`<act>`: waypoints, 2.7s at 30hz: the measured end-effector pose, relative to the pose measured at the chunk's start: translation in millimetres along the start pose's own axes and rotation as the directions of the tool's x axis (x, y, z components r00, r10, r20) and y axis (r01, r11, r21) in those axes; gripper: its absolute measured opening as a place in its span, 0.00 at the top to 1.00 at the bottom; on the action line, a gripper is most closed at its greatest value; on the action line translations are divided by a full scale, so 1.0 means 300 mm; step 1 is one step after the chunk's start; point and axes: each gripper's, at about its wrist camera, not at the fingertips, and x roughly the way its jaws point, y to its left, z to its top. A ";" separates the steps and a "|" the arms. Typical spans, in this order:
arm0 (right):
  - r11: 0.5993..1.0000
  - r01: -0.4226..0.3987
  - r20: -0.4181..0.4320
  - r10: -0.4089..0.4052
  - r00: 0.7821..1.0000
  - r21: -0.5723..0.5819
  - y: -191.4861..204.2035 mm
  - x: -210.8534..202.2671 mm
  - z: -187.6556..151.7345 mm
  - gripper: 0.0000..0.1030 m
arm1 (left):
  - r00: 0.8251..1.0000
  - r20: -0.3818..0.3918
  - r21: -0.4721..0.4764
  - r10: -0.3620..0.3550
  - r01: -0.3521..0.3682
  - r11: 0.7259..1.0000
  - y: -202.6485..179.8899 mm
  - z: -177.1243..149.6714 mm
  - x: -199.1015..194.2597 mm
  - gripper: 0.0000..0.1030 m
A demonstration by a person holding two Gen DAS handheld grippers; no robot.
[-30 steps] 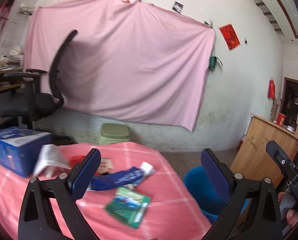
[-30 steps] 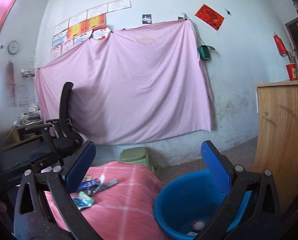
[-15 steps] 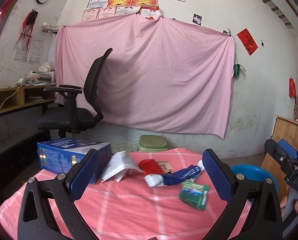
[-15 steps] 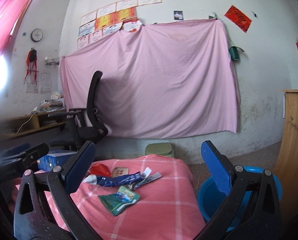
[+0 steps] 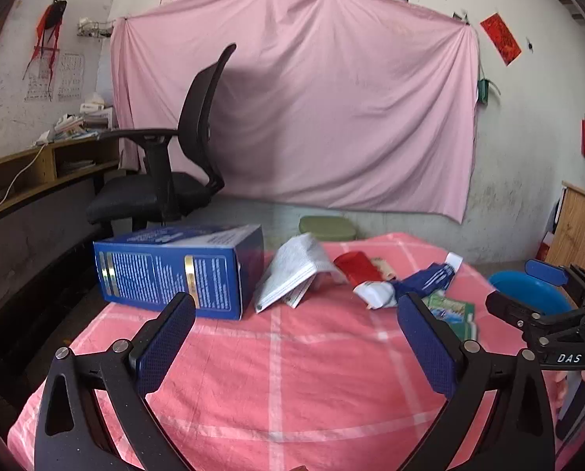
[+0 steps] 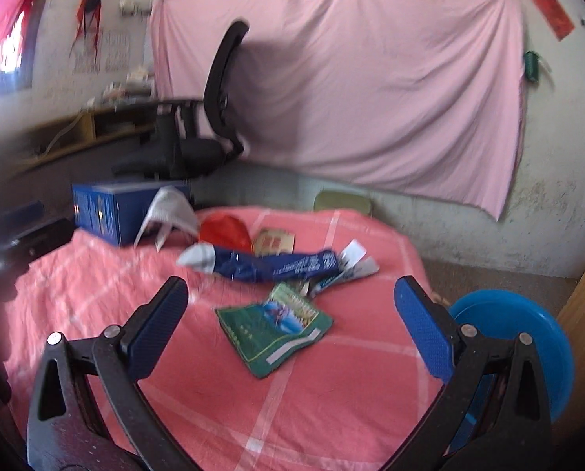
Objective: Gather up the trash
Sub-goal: 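Move both tools back over the table, then grasp the green packet with the right tool while the left tool grasps the blue tube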
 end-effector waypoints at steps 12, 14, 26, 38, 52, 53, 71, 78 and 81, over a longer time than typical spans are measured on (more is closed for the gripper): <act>0.999 -0.002 -0.333 -0.014 0.943 -0.047 0.012 0.249 -0.039 0.00 | 0.967 -0.250 -0.068 -0.045 0.029 0.997 0.050 -0.029 0.212 0.03; 0.999 -0.004 -0.352 -0.007 0.936 -0.032 -0.004 0.266 -0.037 0.00 | 0.959 -0.274 -0.069 -0.074 0.057 0.996 0.035 -0.029 0.239 0.04; 0.997 -0.054 -0.362 0.071 0.929 0.059 -0.095 0.251 -0.038 0.12 | 0.929 -0.294 -0.073 -0.226 0.213 0.974 -0.080 0.017 0.327 0.24; 0.995 -0.039 -0.312 0.067 0.948 0.096 -0.144 0.197 -0.045 0.23 | 0.888 -0.341 -0.272 -0.309 0.221 0.936 -0.113 0.048 0.441 0.64; 0.994 -0.053 -0.334 0.080 0.939 0.091 -0.135 0.174 -0.064 0.15 | 0.890 -0.333 -0.316 -0.312 0.206 0.926 -0.086 0.036 0.405 0.89; 0.995 -0.046 -0.336 0.074 0.939 0.089 -0.131 0.170 -0.067 0.14 | 0.890 -0.331 -0.316 -0.313 0.208 0.925 -0.088 0.034 0.400 0.89; 0.995 -0.023 -0.363 0.056 0.930 0.095 -0.135 0.147 -0.091 0.26 | 0.925 -0.281 -0.198 -0.254 0.203 0.959 -0.196 -0.025 0.188 0.97; 0.994 -0.019 -0.307 0.051 0.950 0.106 -0.139 0.092 -0.087 0.33 | 0.959 -0.194 -0.097 -0.206 0.191 0.977 -0.243 -0.021 0.101 0.97; 0.992 -0.025 -0.267 0.056 0.962 0.121 -0.149 0.054 -0.084 0.36 | 0.971 -0.131 -0.065 -0.199 0.192 0.979 -0.265 -0.015 0.061 0.97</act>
